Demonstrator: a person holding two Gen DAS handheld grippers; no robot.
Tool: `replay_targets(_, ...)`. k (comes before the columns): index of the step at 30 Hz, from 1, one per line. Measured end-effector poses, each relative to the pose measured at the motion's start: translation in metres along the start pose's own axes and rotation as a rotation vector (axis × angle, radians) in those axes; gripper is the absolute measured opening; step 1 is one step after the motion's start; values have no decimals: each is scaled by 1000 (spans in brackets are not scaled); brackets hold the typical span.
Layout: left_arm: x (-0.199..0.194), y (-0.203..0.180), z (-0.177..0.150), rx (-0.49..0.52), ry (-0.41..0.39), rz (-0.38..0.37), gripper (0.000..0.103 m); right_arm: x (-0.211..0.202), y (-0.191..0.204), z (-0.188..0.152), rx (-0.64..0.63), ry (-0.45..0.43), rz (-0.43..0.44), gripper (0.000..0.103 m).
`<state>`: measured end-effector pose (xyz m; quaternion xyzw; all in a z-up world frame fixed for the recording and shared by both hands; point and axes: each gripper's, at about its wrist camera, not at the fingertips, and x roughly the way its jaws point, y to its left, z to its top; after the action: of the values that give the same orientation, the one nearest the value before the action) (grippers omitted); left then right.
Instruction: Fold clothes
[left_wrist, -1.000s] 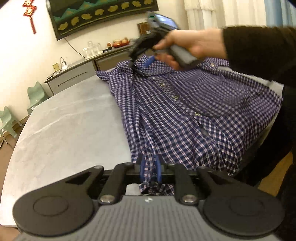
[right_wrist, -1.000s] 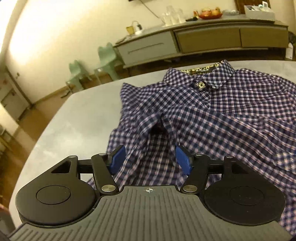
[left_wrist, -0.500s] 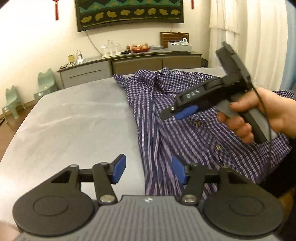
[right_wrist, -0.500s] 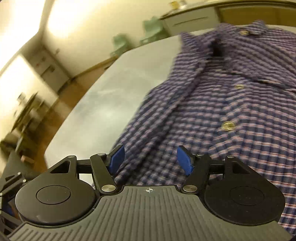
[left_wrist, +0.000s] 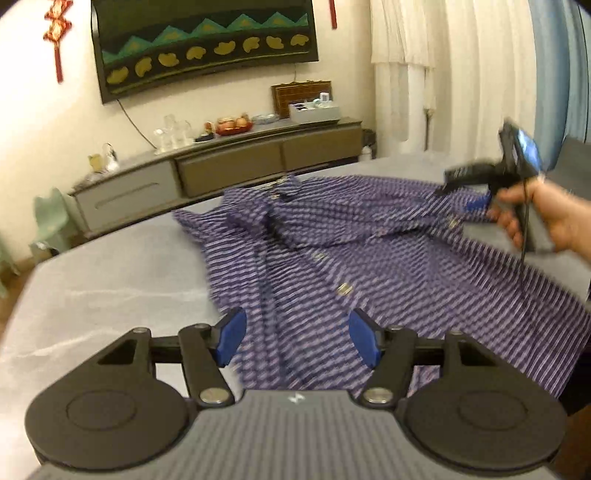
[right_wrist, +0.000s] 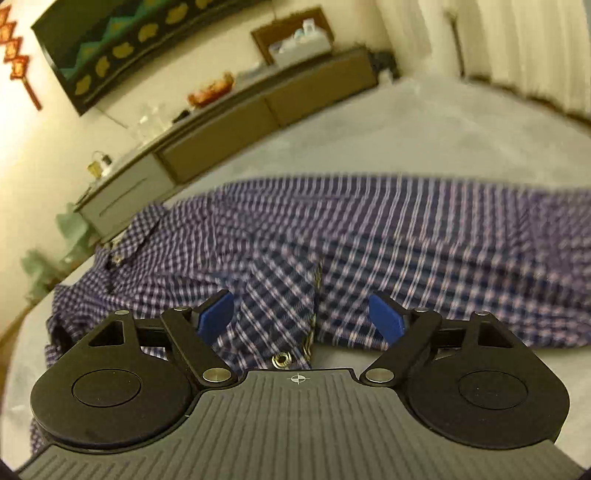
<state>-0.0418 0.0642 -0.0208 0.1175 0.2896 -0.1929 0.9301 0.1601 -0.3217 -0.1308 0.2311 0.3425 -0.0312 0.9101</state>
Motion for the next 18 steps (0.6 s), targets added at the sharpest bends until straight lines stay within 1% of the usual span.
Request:
replay_targets(1, 6, -6, 5, 8, -4, -14, 66, 5, -2, -3, -1, 8, 20, 87)
replay_targets(2, 11, -14, 9, 23, -8, -24, 67, 9, -4, -6, -2, 15, 41, 87)
replay_targets(3, 16, -21, 14, 42, -13, -34, 69, 11, 0, -7, -36, 19, 37, 81)
replay_targets(4, 21, -28, 17, 63, -19, -44, 71, 12, 4, -8, -69, 23, 33, 48)
replay_targets(5, 26, -36, 21, 86, -23, -54, 71, 13, 4, -8, -65, 40, 49, 33)
replay_targets(6, 33, -45, 26, 111, -25, -66, 73, 14, 4, -7, -60, 57, 66, 25)
replay_targets(7, 40, -55, 30, 137, -28, -77, 73, 9, 3, -7, -54, 47, 74, 18)
replay_targets(9, 57, -74, 40, 195, -41, -102, 76, -1, 3, -4, -41, 34, 96, 12)
replay_targets(11, 75, -97, 50, 267, -65, -121, 80, -10, 3, -1, -28, 29, 122, 11)
replay_targets(15, 123, -138, 59, 404, -96, -141, 82, -21, -6, 7, 14, 50, 205, 11)
replay_targets(16, 135, -147, 61, 434, -98, -143, 82, -14, -7, 7, 29, 73, 234, 19)
replay_targets(17, 146, -155, 60, 461, -100, -142, 82, -7, -8, 8, 43, 96, 264, 25)
replay_targets(18, 157, -163, 59, 488, -102, -140, 82, -2, -7, 7, 46, 103, 268, 42)
